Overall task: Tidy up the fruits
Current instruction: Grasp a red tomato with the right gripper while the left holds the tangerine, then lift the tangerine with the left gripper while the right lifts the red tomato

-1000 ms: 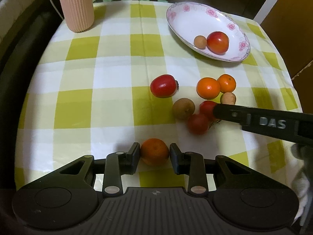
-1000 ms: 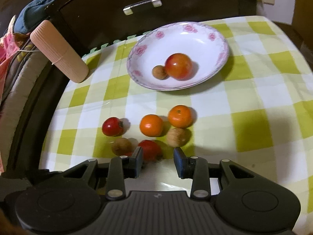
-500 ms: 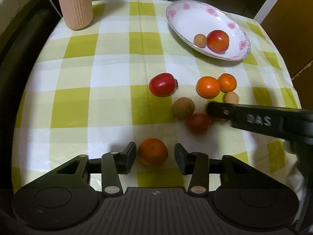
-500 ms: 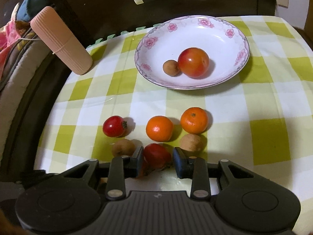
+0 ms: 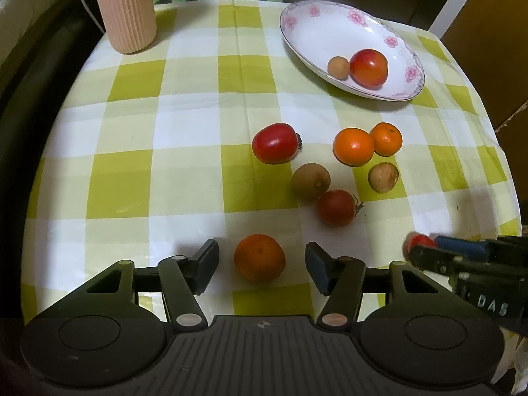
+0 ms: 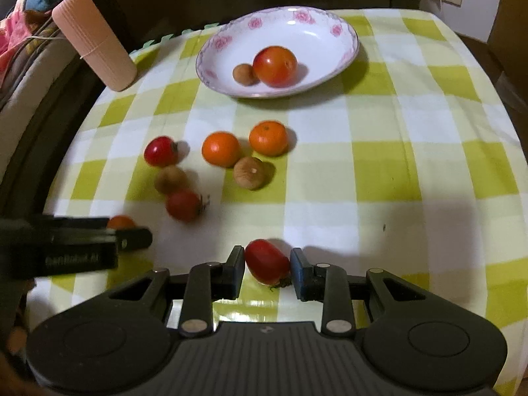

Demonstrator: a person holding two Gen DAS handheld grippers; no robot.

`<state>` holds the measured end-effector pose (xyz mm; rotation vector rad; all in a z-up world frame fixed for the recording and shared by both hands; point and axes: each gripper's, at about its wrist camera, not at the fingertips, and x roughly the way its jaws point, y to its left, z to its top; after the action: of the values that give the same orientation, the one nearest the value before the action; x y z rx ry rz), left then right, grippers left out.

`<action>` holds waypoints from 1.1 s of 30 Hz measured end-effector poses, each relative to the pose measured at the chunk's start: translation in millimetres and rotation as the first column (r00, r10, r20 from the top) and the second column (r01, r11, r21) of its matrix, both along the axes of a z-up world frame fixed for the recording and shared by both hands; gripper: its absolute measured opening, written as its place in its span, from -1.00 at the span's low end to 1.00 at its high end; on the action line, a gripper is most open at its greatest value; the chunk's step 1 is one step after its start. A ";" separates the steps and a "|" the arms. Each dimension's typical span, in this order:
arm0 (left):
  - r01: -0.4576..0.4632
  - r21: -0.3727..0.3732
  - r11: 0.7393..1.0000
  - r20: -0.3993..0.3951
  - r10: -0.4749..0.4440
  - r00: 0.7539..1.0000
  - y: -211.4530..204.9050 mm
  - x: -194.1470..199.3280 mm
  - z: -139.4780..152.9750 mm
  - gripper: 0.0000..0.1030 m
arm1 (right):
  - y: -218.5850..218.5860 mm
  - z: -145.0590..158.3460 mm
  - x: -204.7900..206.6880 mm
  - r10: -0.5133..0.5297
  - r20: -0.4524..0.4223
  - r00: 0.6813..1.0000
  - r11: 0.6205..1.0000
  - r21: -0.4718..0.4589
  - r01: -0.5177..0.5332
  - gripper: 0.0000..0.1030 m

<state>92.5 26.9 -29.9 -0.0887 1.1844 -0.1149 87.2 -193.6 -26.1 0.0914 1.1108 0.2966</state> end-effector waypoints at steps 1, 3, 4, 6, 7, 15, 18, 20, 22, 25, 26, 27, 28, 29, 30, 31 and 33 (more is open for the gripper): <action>0.003 0.004 1.000 0.001 -0.003 1.000 -0.8 -0.6 -0.2 0.33 | 0.2 0.2 -1.4 0.005 0.003 1.000 1.000 -0.010 -0.005 -0.43; 0.011 0.020 1.000 0.003 -0.011 1.000 -3.0 -1.5 -0.5 0.35 | 1.4 -0.6 -2.1 0.018 -0.010 1.000 1.000 -0.024 -0.018 -0.43; 0.010 0.021 1.000 0.002 -0.010 1.000 -2.8 -1.3 -0.5 0.37 | 1.5 -1.3 -2.3 0.018 -0.010 1.000 0.999 -0.027 -0.018 -0.43; 0.001 0.015 1.000 -0.002 -0.001 1.000 -1.0 -0.6 -0.5 0.38 | 1.5 -2.6 -3.3 0.029 -0.009 1.000 0.999 -0.038 -0.029 -0.43; -0.003 0.008 1.000 -0.004 0.003 1.000 -0.1 0.1 -0.4 0.40 | 1.0 -2.9 -2.7 0.035 -0.012 0.999 0.999 -0.038 -0.036 -0.42; -0.023 -0.010 1.000 -0.017 0.022 1.000 5.5 1.5 0.2 0.45 | 2.8 -4.5 -0.7 0.057 -0.011 0.998 0.997 -0.048 -0.058 -0.36; -0.034 -0.016 0.999 -0.015 0.034 0.999 7.7 1.9 0.8 0.48 | 7.1 -3.7 -0.5 0.072 -0.015 0.997 0.996 -0.054 -0.073 -0.33; -0.032 -0.016 0.999 -0.013 0.032 0.999 7.2 1.5 1.0 0.50 | 10.0 -3.6 1.5 0.084 -0.020 0.996 0.994 -0.069 -0.085 -0.30; -0.026 -0.008 1.000 -0.015 0.026 1.000 5.2 2.0 -0.3 0.52 | 12.0 -1.1 3.5 0.092 -0.015 0.996 0.993 -0.079 -0.093 -0.29; -0.019 0.011 1.000 -0.017 0.019 1.000 0.8 2.0 -1.5 0.56 | 12.5 2.5 7.0 0.112 -0.005 0.994 0.990 -0.083 -0.112 -0.29; -0.017 0.013 1.000 -0.018 0.017 1.000 -0.9 1.3 -1.5 0.56 | 13.1 1.9 8.0 0.119 -0.007 0.993 0.989 -0.091 -0.120 -0.29; -0.016 0.016 1.000 -0.018 0.016 1.000 -2.7 0.7 -1.8 0.56 | 13.6 0.2 9.2 0.127 -0.012 0.992 0.987 -0.103 -0.127 -0.29; -0.017 0.024 1.000 -0.015 0.018 1.000 -4.3 0.3 -2.2 0.56 | 14.3 -1.2 9.9 0.132 -0.017 0.991 0.985 -0.108 -0.133 -0.29; -0.017 0.030 0.999 -0.013 0.017 1.000 -5.3 0.6 -2.6 0.54 | 14.7 -3.1 10.2 0.138 -0.018 0.990 0.984 -0.111 -0.139 -0.29; -0.014 0.037 0.999 -0.012 0.015 1.000 -6.6 0.6 -2.9 0.52 | 14.7 -4.0 9.9 0.141 -0.013 0.990 0.983 -0.113 -0.142 -0.29; -0.015 0.045 0.999 -0.010 0.016 1.000 -7.8 0.6 -2.8 0.47 | 16.1 -4.6 9.5 0.149 -0.009 0.989 0.981 -0.121 -0.149 -0.30; -0.023 0.060 0.998 -0.007 0.024 1.000 -8.9 0.4 -2.3 0.35 | 19.9 -5.1 7.5 0.167 -0.005 0.986 0.975 -0.149 -0.165 -0.37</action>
<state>92.9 18.0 -32.2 -0.0501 1.1934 -0.0582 94.6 -173.7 -31.1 -0.1360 1.1317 0.3618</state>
